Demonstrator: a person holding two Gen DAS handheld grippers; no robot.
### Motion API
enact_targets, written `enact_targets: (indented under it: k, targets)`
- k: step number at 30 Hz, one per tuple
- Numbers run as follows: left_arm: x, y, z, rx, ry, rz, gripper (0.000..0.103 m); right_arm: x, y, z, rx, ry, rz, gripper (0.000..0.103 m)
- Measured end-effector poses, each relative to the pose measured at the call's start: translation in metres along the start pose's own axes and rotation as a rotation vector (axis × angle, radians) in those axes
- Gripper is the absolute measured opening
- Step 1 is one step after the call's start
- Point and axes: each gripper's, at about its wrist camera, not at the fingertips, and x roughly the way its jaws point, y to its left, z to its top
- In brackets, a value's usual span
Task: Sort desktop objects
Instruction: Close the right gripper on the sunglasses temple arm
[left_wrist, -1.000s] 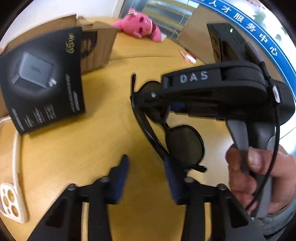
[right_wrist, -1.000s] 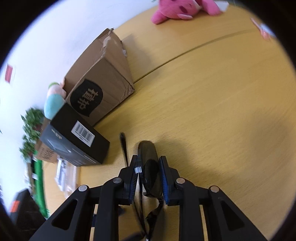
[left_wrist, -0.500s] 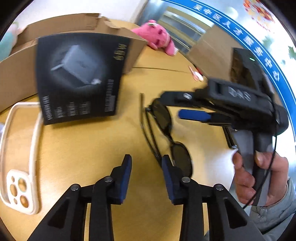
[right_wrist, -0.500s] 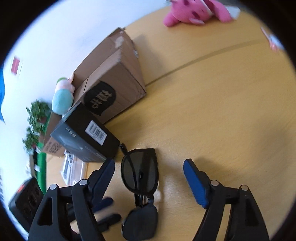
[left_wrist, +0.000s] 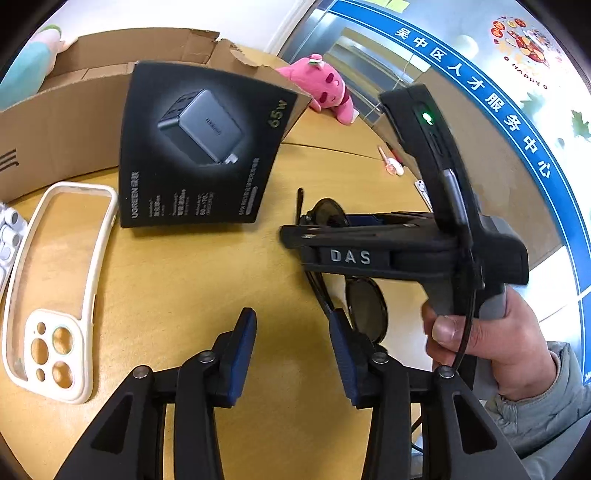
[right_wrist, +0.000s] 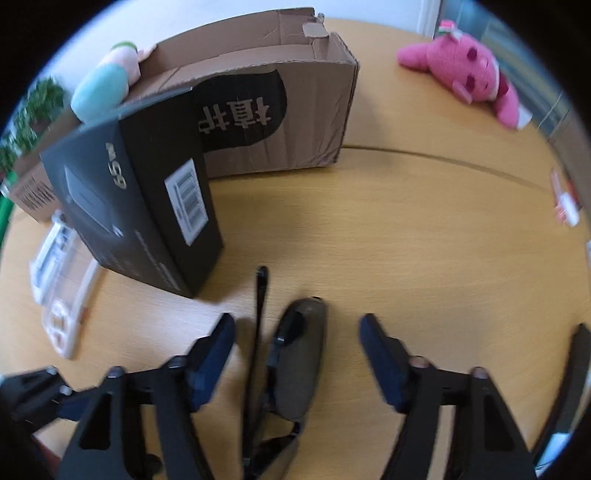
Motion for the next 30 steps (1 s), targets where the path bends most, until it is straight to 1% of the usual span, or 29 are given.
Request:
enact_targets:
  k: [1, 2, 3, 4, 8, 9, 11, 13, 15, 18, 21, 24, 27, 29, 30]
  targets:
    - [-0.003, 0.001, -0.003, -0.004, -0.002, 0.0, 0.044, -0.001, -0.001, -0.002, 0.002, -0.006, 0.0, 0.057]
    - [-0.002, 0.002, -0.003, -0.007, -0.003, 0.0, 0.044, -0.002, -0.002, -0.003, 0.004, -0.013, -0.007, 0.05]
    - [-0.001, 0.003, -0.001, -0.007, -0.001, 0.0, 0.044, -0.003, -0.003, -0.004, 0.01, -0.018, -0.016, 0.045]
    - [-0.001, 0.002, -0.001, -0.004, 0.003, -0.001, 0.044, -0.004, -0.006, -0.004, 0.023, -0.021, -0.017, 0.035]
    - [0.009, -0.008, 0.002, 0.031, 0.023, -0.034, 0.044, -0.006, -0.014, -0.003, 0.081, -0.026, -0.003, 0.027]
    - [0.017, -0.017, 0.011, 0.042, 0.029, -0.037, 0.047, -0.006, -0.017, -0.002, 0.097, -0.025, 0.003, 0.026]
    - [0.019, -0.024, 0.012, 0.062, 0.033, -0.051, 0.054, -0.004, -0.019, -0.001, 0.119, -0.023, 0.015, 0.024]
    - [0.02, -0.03, 0.012, 0.062, 0.037, -0.072, 0.066, -0.002, -0.019, 0.003, 0.137, -0.02, 0.026, 0.024]
    - [0.021, -0.035, 0.014, 0.061, 0.029, -0.087, 0.069, -0.002, -0.021, 0.003, 0.155, -0.018, 0.042, 0.023]
    - [0.028, -0.04, 0.018, 0.051, 0.034, -0.096, 0.071, -0.001, -0.026, 0.005, 0.188, -0.014, 0.073, 0.022]
    - [0.035, -0.044, 0.019, 0.044, 0.03, -0.11, 0.071, -0.001, -0.03, 0.003, 0.212, -0.016, 0.087, 0.02]
    - [0.039, -0.045, 0.017, 0.051, 0.037, -0.123, 0.074, -0.001, -0.035, 0.004, 0.24, -0.009, 0.111, 0.02]
    - [0.037, -0.038, 0.012, 0.038, 0.041, -0.137, 0.074, 0.0, -0.04, 0.003, 0.268, 0.001, 0.141, 0.019]
    - [0.033, -0.036, 0.011, 0.035, 0.026, -0.15, 0.074, 0.0, -0.039, 0.002, 0.274, 0.007, 0.157, 0.019]
    - [0.032, -0.036, 0.01, 0.039, 0.018, -0.144, 0.074, -0.001, -0.038, 0.001, 0.273, 0.009, 0.162, 0.019]
